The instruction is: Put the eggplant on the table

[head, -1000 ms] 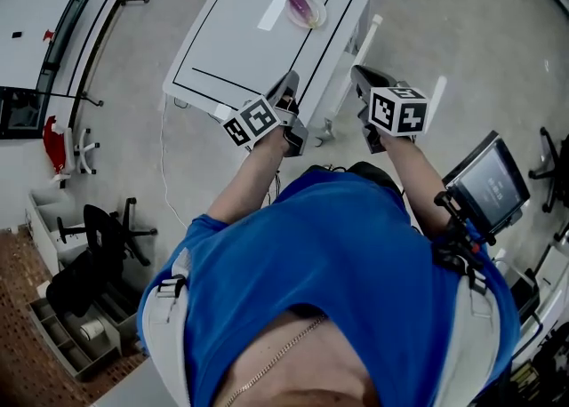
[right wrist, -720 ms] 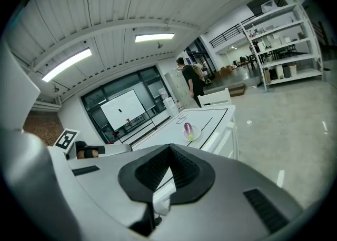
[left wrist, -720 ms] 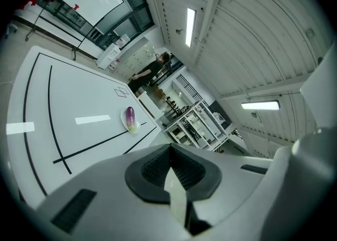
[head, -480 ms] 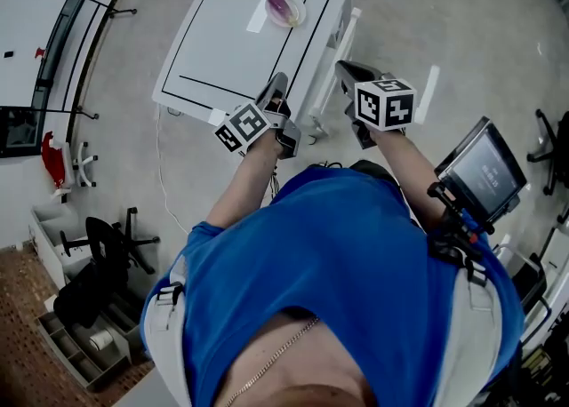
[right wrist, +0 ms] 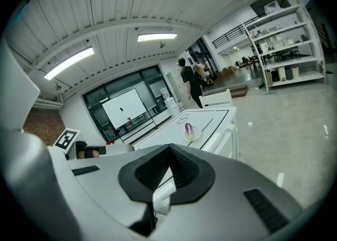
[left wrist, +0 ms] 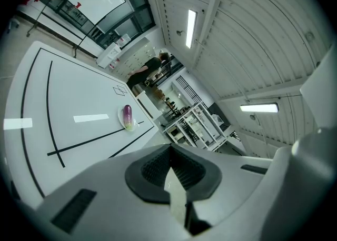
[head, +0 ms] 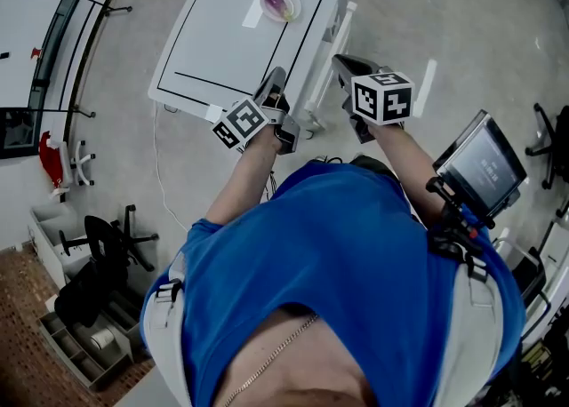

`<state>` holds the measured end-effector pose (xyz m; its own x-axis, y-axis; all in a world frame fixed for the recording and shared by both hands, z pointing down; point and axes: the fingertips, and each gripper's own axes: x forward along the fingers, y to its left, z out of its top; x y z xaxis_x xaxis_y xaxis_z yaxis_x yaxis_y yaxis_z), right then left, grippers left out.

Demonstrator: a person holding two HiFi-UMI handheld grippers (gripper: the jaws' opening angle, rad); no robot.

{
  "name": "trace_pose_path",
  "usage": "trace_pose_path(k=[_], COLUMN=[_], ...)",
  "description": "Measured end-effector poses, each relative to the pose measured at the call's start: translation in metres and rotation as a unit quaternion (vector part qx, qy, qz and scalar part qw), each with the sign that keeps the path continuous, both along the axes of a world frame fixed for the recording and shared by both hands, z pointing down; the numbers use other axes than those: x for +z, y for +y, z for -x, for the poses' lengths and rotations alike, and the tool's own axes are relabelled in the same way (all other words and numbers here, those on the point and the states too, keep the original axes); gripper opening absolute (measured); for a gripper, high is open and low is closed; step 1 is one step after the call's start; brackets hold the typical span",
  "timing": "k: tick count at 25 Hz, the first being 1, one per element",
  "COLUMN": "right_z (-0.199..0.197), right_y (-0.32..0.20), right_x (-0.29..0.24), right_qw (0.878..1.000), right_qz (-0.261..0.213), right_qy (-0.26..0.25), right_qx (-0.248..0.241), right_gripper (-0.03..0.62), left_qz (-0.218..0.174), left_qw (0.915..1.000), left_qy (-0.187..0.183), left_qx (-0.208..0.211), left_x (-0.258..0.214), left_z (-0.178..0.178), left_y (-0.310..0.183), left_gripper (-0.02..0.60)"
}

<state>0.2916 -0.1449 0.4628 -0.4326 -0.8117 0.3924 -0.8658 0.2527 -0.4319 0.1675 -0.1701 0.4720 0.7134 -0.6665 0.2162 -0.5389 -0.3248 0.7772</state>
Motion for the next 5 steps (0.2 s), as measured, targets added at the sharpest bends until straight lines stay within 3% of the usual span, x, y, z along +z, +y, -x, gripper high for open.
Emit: trace_pose_path(k=[5], right_z=[-0.0013], right_y=[-0.0004], right_x=[-0.001], right_qw=[1.0], right_qz=[-0.001], right_qy=[0.001], right_qx=[0.0], right_gripper=[0.002], left_qz=[-0.001], left_qw=[1.0], left_qy=[0.005], left_qx=[0.0], left_x=[-0.003], left_z=[-0.0017], left_y=[0.0002], left_gripper=[0.008])
